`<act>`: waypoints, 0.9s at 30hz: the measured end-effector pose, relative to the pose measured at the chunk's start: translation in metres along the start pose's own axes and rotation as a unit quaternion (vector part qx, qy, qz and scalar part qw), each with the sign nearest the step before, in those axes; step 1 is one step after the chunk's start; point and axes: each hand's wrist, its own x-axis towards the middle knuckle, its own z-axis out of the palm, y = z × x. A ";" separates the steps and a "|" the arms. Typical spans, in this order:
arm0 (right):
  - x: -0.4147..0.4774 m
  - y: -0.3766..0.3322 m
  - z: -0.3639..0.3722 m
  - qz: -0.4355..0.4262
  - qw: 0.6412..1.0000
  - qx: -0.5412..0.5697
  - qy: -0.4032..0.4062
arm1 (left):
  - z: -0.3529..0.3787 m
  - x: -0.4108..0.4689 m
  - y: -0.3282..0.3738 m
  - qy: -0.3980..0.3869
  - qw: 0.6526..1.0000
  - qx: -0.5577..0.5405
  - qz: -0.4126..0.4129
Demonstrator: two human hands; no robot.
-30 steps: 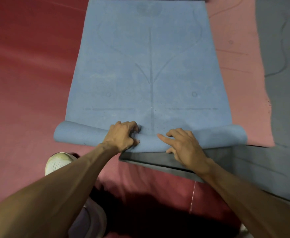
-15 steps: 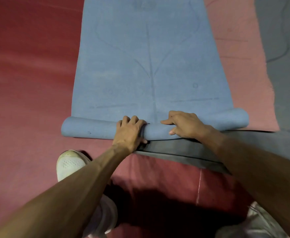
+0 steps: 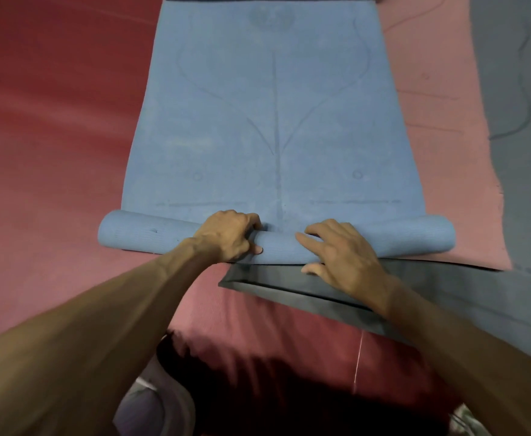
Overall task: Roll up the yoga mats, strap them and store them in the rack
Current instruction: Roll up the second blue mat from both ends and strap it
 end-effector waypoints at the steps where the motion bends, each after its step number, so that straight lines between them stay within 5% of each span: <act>1: 0.000 -0.001 0.001 0.001 1.000 -0.005 -0.005 | -0.003 0.003 -0.001 -0.007 1.000 -0.006 -0.002; 7: 0.012 0.000 0.003 0.044 0.998 0.039 0.006 | -0.005 0.010 -0.003 -0.026 0.997 -0.062 -0.032; 15: 0.054 0.012 -0.025 0.104 0.976 0.048 -0.185 | 0.030 -0.025 -0.001 0.138 0.990 0.002 -0.003; 19: 0.082 0.025 -0.035 0.127 0.953 0.068 -0.265 | 0.029 -0.022 -0.005 0.146 0.987 0.060 0.009; 27: 0.093 0.034 -0.032 0.188 0.942 0.132 -0.243 | 0.008 0.000 -0.015 0.109 0.992 0.052 0.026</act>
